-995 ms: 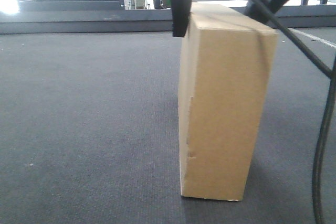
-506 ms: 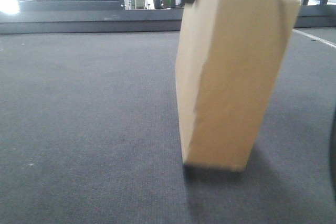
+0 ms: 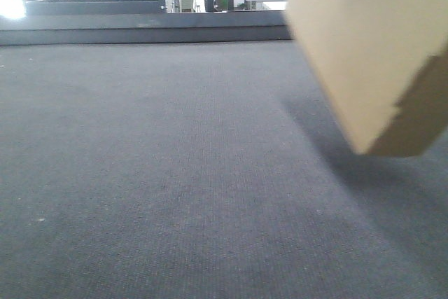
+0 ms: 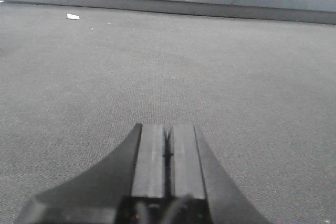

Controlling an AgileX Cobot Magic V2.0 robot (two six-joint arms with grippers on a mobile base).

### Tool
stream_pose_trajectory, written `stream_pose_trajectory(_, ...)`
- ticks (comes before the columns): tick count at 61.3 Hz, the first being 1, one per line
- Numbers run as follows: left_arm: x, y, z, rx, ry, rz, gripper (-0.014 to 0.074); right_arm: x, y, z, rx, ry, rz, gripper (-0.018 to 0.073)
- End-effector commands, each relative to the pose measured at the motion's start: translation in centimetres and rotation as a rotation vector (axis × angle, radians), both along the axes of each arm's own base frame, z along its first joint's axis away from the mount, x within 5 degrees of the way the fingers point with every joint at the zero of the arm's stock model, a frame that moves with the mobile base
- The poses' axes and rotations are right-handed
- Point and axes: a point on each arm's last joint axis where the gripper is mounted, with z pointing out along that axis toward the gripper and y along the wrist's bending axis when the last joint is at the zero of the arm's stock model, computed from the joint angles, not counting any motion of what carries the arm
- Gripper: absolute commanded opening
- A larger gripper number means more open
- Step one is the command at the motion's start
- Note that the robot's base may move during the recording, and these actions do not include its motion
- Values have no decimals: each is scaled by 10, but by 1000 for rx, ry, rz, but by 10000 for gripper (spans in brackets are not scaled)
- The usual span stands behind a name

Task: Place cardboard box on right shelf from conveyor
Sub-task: 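Lift the box off the conveyor with the right gripper, then hold the box in the right gripper while backing away from the conveyor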

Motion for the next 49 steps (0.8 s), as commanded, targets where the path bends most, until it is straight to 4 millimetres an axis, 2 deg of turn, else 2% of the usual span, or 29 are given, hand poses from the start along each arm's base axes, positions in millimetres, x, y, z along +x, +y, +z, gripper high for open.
stream_pose_trajectory(1, 0, 0, 5, -9, -82, 4, -116, -11, -22, 22, 3, -245, -40, 66)
stream_pose_trajectory(9, 0, 0, 5, -9, -82, 4, -116, -29, -50, 22, -14, -398, -158, 66)
stream_pose_trajectory(18, 0, 0, 5, -9, -82, 4, -116, -51, -67, 19, -16, -528, -255, 66)
stream_pose_trajectory(33, 0, 0, 5, -9, -82, 4, -116, -94, -72, 0, -76, -654, -269, 66)
stream_pose_trajectory(49, 0, 0, 5, -9, -82, 4, -116, -140, -73, -16, -61, -797, -278, 66)
